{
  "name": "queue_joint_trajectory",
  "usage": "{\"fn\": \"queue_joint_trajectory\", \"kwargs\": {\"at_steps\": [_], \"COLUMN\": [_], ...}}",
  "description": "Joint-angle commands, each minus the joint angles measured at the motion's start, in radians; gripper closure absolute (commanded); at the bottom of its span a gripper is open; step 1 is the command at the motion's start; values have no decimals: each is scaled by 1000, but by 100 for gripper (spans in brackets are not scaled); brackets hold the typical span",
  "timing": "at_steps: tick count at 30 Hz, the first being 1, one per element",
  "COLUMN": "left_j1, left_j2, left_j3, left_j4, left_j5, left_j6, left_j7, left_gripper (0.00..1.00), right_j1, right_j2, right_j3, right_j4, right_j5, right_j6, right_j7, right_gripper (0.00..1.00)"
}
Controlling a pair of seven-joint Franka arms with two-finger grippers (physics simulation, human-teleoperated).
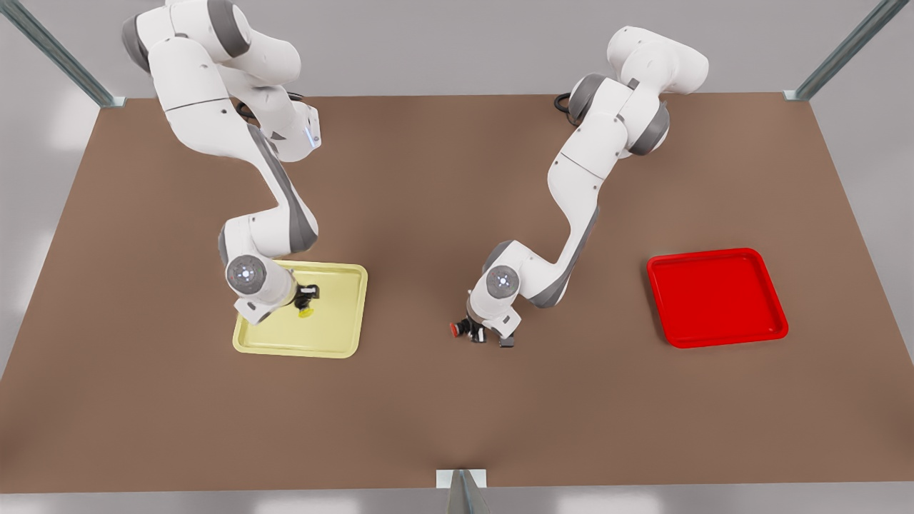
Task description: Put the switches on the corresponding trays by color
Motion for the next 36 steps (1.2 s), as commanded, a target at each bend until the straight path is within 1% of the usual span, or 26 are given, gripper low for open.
{"fn": "queue_joint_trajectory", "kwargs": {"at_steps": [1,3,4,5,6,8,10,11,12,16,17,19,22,23,24,25,26,27,29,30,31,33,36], "left_j1": [0,0,0,0,0,2,2,3,3,3,8,15,38,52,63,78,106,149,273,343,416,512,614], "left_j2": [0,0,0,0,-2,-3,-5,-5,-5,-5,-8,-9,-35,-60,-92,-124,-181,-244,-353,-377,-413,-454,-492], "left_j3": [0,0,0,-2,-2,-2,-2,0,0,0,-2,-3,-6,-14,-15,-15,-15,-14,-12,-11,-11,-3,2], "left_j4": [0,0,0,0,0,0,0,0,0,0,0,0,-2,-11,-28,-32,-64,-109,-202,-213,-247,-301,-362], "left_j5": [-6,-8,-9,-9,-9,-9,-9,-9,-9,-9,-9,-9,-9,-9,-11,-31,-32,-32,-32,-31,-31,-31,-18], "left_j6": [0,0,0,-5,-6,-11,-23,-23,-23,-23,-25,-25,-81,-115,-155,-212,-271,-321,-394,-459,-471,-474,-512], "left_j7": [0,0,0,2,2,3,9,6,5,3,5,9,18,25,32,41,57,90,201,258,330,462,663], "left_gripper": [37,39,43,45,45,45,45,48,49,50,50,50,50,49,49,49,49,49,49,49,49,49,49], "right_j1": [-1,18,21,57,56,41,28,28,28,4,-9,-15,-53,-84,-93,-68,-41,17,21,21,18,18,16], "right_j2": [-4,-61,-84,-93,-105,-139,-162,-164,-164,-174,-193,-236,-250,-250,-248,-248,-248,-248,-263,-265,-268,-279,-271], "right_j3": [0,-15,-57,-104,-109,-120,-121,-121,-121,-120,-124,-167,-155,-115,-104,-138,-163,-222,-221,-219,-221,-221,-221], "right_j4": [-2,57,101,237,330,455,485,495,494,491,479,452,443,451,451,452,452,457,457,455,455,445,445], "right_j5": [0,-31,-31,-29,-6,34,64,67,97,89,87,87,87,89,89,89,89,90,94,92,92,92,92], "right_j6": [1,-13,-33,-168,-283,-487,-547,-568,-559,-536,-536,-538,-541,-544,-542,-542,-544,-538,-507,-506,-507,-507,-502], "right_j7": [6,66,64,55,32,-38,-46,-49,-52,-149,-149,-152,-153,-166,-166,-169,-169,-169,-169,-169,-169,-169,-169], "right_gripper": [0,0,0,0,0,0,0,0,0,0,0,0,0,0,0,0,0,0,0,0,0,0,0]}}
